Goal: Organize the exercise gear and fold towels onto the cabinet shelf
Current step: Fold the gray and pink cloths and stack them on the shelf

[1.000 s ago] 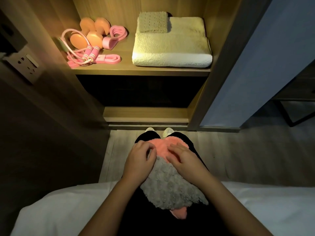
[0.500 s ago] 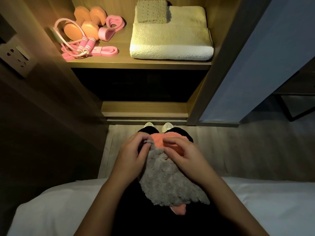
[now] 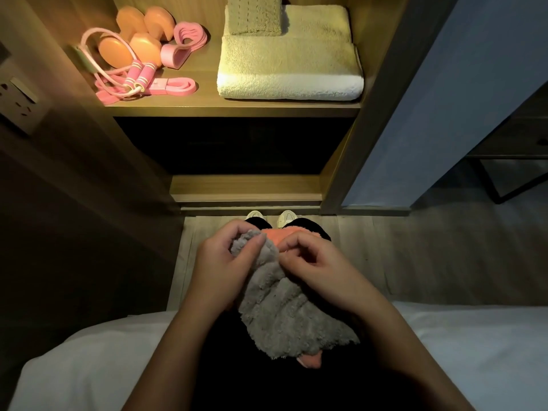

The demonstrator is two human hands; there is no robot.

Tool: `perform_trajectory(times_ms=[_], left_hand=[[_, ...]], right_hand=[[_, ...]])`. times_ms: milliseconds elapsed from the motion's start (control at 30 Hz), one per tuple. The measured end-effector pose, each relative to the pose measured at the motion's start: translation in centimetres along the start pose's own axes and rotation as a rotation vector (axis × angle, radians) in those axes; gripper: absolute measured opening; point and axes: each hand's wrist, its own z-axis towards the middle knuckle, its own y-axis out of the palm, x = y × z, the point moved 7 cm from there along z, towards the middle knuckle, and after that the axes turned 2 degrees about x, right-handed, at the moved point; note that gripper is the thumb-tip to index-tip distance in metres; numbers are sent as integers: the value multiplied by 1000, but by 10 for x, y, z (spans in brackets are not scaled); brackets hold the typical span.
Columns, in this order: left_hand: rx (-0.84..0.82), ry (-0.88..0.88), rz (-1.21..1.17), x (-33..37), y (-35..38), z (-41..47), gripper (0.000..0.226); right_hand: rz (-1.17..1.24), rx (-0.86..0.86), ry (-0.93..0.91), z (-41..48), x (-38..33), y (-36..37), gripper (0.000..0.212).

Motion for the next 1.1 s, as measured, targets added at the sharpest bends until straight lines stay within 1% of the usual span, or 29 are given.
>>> perform_trajectory(times_ms=[67,133,167,267,333,400,467,533,567,667,733,800,900,933,1000,1033,1100], left_hand=[[51,13,-24,6,-3,3,13],[51,37,-38,12,-5,6,6],[32,39,-47,13,-6,8,2],[-91,-13,-117,13,-4,9,8],[-134,-9,-131,18,-3,10,3],[-124,66,-122,36,-6,14,8],[-147,145,-96,59,-7,22,10],[-172,212,-29,81,-6,32,12],[-181,221,-7,89,-5,38,12],[-233,166,-42,104,-4,49,17],[-347,132,-52,107,1,52,24],[-472,118,0,105,4,51,25],[-566,121,88,96,-1,52,24],[-573,122,103,94,-4,53,24],[-547,85,59,87,-13,57,23],[-514,56,21,82,-19,59,20],[-397,4,-12,71,-32,65,10]], right_hand=[[-40,-25,-4,0,-4,4,12],[-84,12,-42,2,-12,1,11],[-79,45,-58,3,-16,-3,12],[-2,196,-109,4,-29,-19,16],[97,255,-120,1,-38,-28,18],[88,191,-135,1,-49,-32,16],[-10,112,-186,2,-68,-35,17],[-52,126,-254,6,-90,-44,10],[-79,156,-294,7,-101,-50,7],[-110,275,-372,10,-126,-69,13],[-57,348,-406,8,-138,-82,13],[-18,443,-425,5,-147,-97,12],[16,582,-449,-1,-155,-120,17],[25,615,-451,-3,-156,-127,19],[31,671,-440,-6,-156,-138,21],[29,697,-433,-7,-155,-143,21],[9,724,-423,-9,-150,-149,20]])
